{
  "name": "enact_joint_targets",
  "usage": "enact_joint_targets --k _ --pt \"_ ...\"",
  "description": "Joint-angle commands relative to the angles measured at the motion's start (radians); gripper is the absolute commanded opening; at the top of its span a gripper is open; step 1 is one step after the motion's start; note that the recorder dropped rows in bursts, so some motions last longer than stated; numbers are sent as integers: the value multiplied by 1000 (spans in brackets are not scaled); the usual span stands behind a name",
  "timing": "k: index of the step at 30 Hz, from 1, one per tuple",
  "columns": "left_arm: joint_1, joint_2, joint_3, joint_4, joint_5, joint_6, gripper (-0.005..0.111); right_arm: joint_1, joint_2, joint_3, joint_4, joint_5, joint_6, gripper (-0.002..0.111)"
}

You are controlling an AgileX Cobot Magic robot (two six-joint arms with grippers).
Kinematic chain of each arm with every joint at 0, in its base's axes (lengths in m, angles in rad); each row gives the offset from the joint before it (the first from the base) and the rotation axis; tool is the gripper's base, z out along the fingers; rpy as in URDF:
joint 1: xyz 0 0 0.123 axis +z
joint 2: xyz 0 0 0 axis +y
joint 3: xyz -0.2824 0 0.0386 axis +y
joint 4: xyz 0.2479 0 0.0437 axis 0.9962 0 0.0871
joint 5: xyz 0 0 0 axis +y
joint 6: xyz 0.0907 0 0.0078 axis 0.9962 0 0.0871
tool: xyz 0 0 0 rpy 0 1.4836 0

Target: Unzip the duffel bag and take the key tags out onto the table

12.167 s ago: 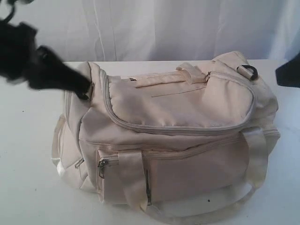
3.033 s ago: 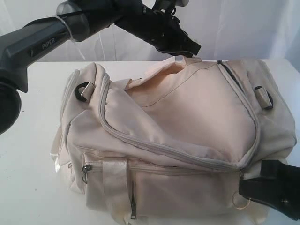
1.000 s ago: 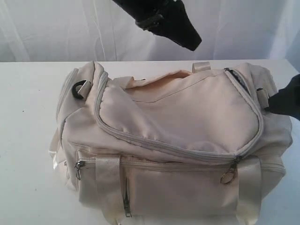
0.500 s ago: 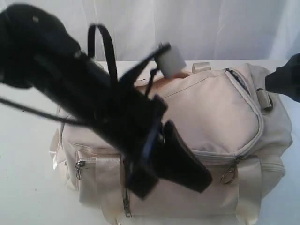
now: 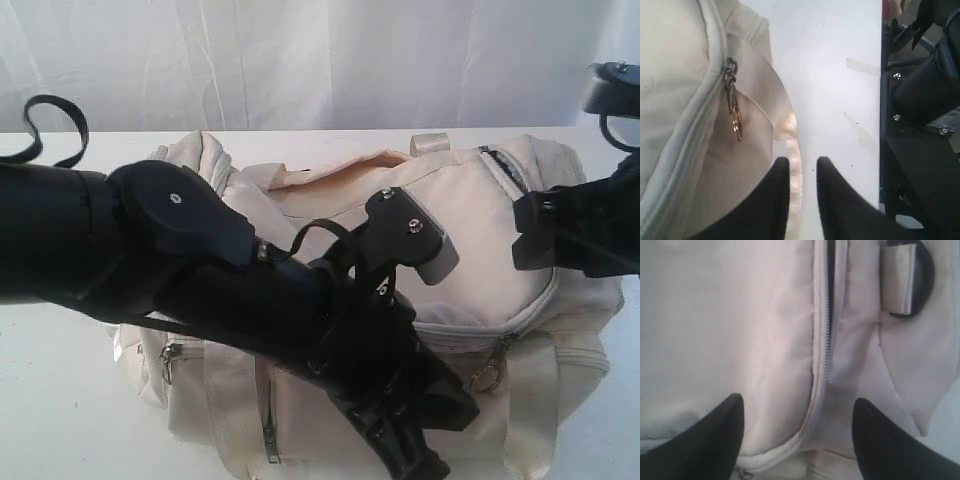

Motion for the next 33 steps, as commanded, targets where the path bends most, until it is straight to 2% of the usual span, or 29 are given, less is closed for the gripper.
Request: enact_joint_targets --k 1,6,13,16,19,24,30,33 --pt "-7 34 9 -23 -19 7 48 1 38 0 62 -18 -41 59" --pt "-7 60 9 -23 -60 16 57 1 82 0 65 -20 -41 59" --pt "-7 71 9 -53 -74 163 57 1 145 0 78 -20 -39 56" --pt "-7 71 9 -114 -74 264 57 1 169 0 92 -17 -39 46" --pt "-7 71 9 -166 -72 373 57 1 180 0 121 -5 -37 31" --pt "-7 76 9 -185 -72 401 57 1 177 -4 141 6 -37 11" --pt "-7 126 9 -258 -60 401 57 1 170 -25 139 25 -37 3" --pt "-7 141 9 -292 -127 401 57 1 166 -28 141 33 -37 3"
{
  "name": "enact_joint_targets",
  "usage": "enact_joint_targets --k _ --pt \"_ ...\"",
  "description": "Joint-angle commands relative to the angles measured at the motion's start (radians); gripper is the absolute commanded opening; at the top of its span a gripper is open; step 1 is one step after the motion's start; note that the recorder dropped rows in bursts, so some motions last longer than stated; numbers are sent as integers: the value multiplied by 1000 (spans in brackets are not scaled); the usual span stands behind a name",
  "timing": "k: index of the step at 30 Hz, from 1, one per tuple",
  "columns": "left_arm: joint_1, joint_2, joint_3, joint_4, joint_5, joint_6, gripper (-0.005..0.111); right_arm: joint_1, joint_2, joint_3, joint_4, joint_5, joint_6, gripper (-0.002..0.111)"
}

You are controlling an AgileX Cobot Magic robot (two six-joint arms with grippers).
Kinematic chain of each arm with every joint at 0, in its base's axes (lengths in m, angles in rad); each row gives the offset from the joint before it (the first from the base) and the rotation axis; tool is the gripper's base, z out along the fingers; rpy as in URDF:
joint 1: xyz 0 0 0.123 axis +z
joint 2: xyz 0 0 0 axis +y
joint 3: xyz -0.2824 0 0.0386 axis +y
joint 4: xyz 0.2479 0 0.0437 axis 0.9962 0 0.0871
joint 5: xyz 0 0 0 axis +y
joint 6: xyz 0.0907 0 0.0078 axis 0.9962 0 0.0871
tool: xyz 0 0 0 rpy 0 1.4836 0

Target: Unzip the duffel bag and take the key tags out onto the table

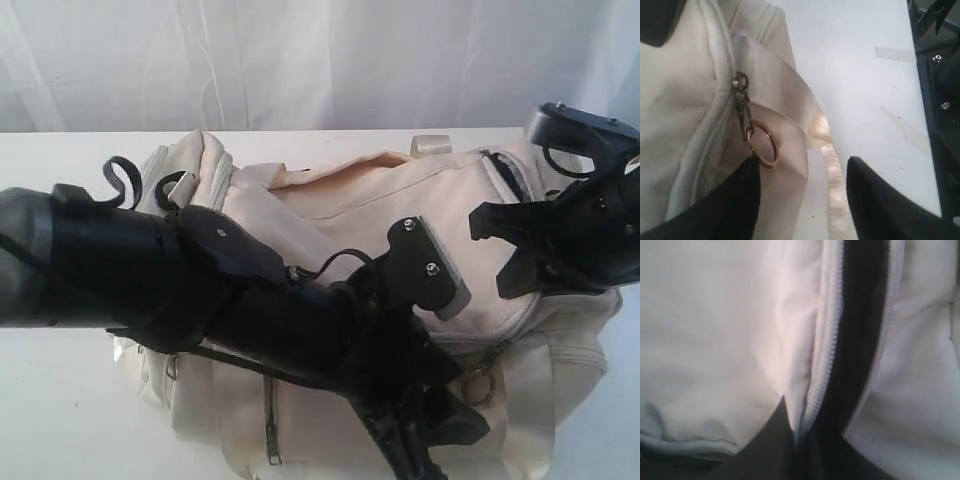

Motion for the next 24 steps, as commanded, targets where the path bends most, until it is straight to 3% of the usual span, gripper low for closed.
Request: enact_joint_targets --k 1,14,17,24 --pt "-5 21 7 -85 -71 5 57 1 -12 -11 9 28 -9 3" --pt "-5 97 -64 -159 -49 3 56 1 -26 -28 19 49 -9 3" --pt "-5 113 -64 -166 -120 -43 56 1 -26 -28 19 49 -9 3" --pt "-5 113 -64 -238 -122 -50 32 1 -26 -28 19 51 -9 3"
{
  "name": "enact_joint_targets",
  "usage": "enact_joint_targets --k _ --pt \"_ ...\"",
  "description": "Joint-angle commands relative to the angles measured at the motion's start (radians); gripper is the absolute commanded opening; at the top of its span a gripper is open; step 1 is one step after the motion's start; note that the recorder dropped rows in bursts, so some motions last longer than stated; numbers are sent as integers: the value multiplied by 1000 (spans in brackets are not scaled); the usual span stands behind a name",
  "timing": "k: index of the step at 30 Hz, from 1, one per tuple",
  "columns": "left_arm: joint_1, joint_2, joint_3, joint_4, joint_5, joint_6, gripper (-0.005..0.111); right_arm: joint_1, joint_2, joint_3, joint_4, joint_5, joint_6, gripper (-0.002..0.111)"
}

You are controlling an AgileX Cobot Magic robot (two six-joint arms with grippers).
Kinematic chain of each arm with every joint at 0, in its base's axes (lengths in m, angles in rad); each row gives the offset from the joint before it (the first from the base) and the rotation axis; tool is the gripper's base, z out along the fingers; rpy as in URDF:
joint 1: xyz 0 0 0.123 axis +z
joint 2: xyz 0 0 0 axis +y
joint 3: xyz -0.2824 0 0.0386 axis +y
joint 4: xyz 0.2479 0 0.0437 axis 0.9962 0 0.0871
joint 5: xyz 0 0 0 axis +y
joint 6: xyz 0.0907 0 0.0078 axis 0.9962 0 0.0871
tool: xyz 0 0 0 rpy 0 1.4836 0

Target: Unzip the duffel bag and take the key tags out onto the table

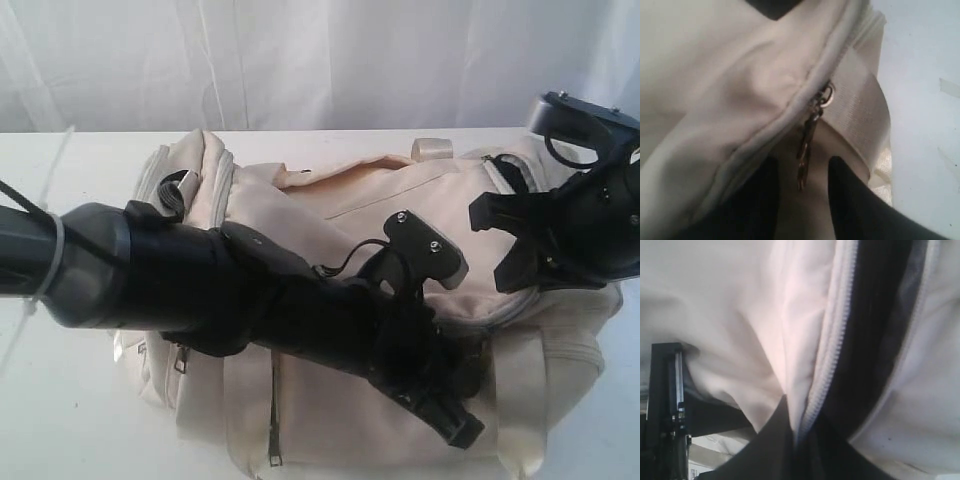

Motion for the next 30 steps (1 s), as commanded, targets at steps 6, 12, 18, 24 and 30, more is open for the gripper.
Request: enact_joint_targets --k 6,12,18,24,30 --pt "-1 0 -2 -72 41 -12 20 1 -10 -7 -5 18 -9 3" --pt "-1 -15 -2 -65 80 -12 0 1 -10 -7 -7 17 -9 3" --pt "-1 -95 15 28 63 -44 0 1 -10 -7 -11 17 -9 3" --pt "-1 -156 63 65 15 -65 0 1 -10 -7 -11 17 -9 3" --pt "-1 -218 134 71 -28 -67 0 1 -10 -7 -15 17 -9 3"
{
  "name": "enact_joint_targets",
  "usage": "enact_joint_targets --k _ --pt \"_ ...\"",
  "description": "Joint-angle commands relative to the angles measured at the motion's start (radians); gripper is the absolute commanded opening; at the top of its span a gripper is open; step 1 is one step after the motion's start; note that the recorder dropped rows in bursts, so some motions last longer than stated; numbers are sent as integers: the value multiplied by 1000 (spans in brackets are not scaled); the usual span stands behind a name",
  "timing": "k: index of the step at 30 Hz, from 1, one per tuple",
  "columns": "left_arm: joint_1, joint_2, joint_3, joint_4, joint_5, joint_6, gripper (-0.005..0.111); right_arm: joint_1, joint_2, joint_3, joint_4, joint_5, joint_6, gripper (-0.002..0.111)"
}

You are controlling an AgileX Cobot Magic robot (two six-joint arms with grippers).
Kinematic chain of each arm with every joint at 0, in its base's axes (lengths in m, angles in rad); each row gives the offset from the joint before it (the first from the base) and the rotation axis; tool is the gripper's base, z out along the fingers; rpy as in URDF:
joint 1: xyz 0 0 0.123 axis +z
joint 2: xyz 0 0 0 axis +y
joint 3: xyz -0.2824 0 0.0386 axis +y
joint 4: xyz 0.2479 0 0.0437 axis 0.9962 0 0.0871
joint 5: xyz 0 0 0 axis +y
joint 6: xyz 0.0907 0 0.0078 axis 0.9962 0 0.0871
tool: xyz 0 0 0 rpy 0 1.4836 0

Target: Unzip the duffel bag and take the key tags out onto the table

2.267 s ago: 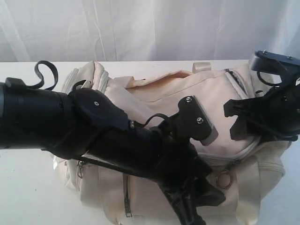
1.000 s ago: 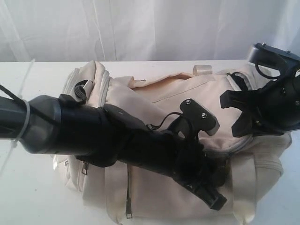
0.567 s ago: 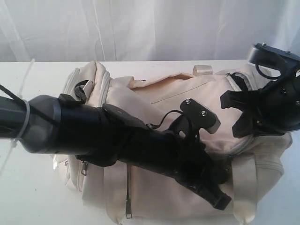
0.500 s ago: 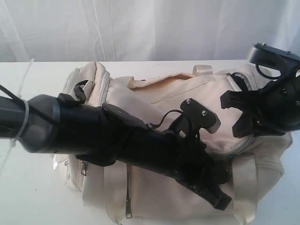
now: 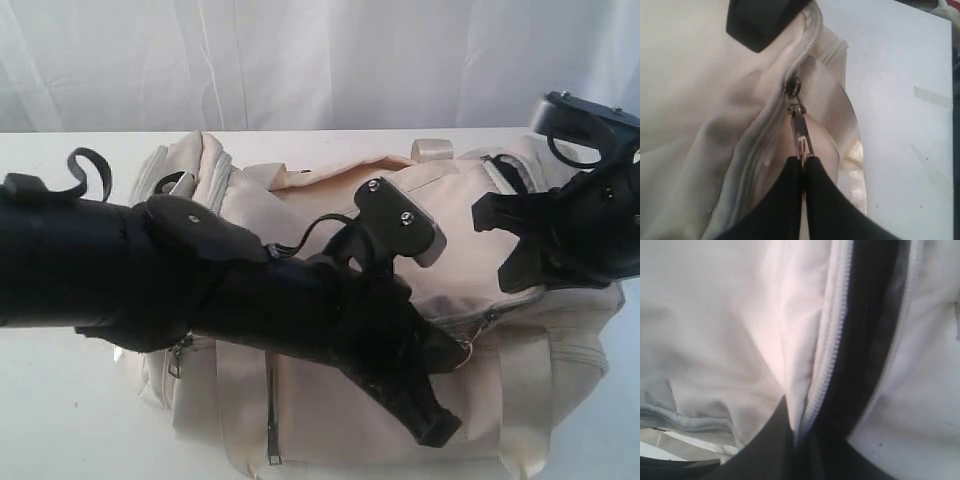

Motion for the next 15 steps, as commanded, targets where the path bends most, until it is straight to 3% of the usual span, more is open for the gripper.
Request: enact_joint_targets --k 1,15 --pt "-1 -56 58 -6 -14 -13 0 1 -8 -5 -4 14 -9 3" --pt "-1 -232 196 -6 -93 -55 0 1 -8 -5 -21 14 -9 3"
